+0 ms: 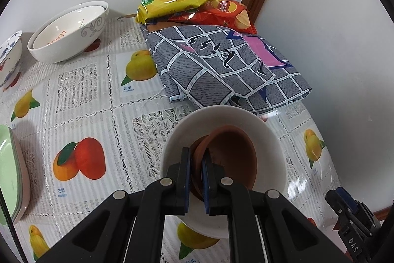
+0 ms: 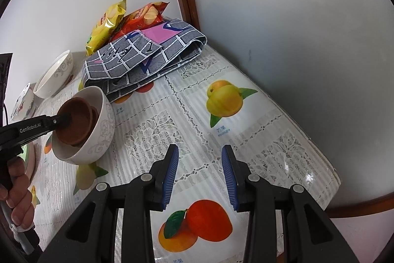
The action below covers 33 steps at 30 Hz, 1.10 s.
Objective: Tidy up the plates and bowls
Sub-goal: 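Lower the left gripper's brown bowl into the white bowl and open it, then move both grippers to the rim of the white bowl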
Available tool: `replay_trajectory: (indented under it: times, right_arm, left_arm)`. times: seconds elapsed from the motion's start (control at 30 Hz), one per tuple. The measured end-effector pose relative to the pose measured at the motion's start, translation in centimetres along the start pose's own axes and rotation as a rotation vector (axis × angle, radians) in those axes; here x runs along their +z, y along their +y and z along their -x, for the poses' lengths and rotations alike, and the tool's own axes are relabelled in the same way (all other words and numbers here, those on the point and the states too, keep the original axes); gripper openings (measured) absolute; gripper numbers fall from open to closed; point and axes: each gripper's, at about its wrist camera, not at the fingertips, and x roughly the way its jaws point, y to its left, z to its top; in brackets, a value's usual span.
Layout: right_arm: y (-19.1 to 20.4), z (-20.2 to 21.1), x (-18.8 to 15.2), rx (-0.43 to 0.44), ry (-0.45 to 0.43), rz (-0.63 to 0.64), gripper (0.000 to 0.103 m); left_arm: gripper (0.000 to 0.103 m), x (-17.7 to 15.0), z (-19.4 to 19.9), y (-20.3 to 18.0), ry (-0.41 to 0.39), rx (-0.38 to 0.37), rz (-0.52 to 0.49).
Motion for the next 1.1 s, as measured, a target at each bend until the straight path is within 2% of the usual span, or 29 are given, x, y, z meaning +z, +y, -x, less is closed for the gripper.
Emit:
replay_trajectory:
  times: [0.27, 0.53, 0.67, 0.77, 1.03, 1.1]
  right_arm:
    - [0.8, -0.4, 0.0, 0.012, 0.016, 0.011, 0.036]
    - [2.5, -0.7, 0.2, 0.038, 0.02, 0.04, 0.036]
    - [3.4, -0.5, 0.9, 0.054, 0.006, 0.054, 0.036]
    - [4.4, -0.1, 1.5, 0.072, -0.008, 0.066, 0.036]
    - [7.1, 1.9, 2.6, 0.099, -0.053, 0.124, 0.036]
    - [7.8, 2.4, 2.8, 0.097, -0.064, 0.138, 0.041]
  left_arm:
    - [0.009, 0.0, -0.7, 0.2, 0.025, -0.028, 0.016]
    - [0.009, 0.0, -0.1, -0.2, 0.035, -0.023, -0.027]
    - [0.01, 0.0, 1.7, -0.6, 0.004, -0.021, -0.068]
    - [0.021, 0.1, 3.0, -0.6, -0.027, -0.015, -0.085]
    - [0.026, 0.1, 5.5, 0.4, -0.074, 0.031, -0.098]
    - [0.026, 0.0, 5.9, 1.0, -0.076, 0.045, -0.089]
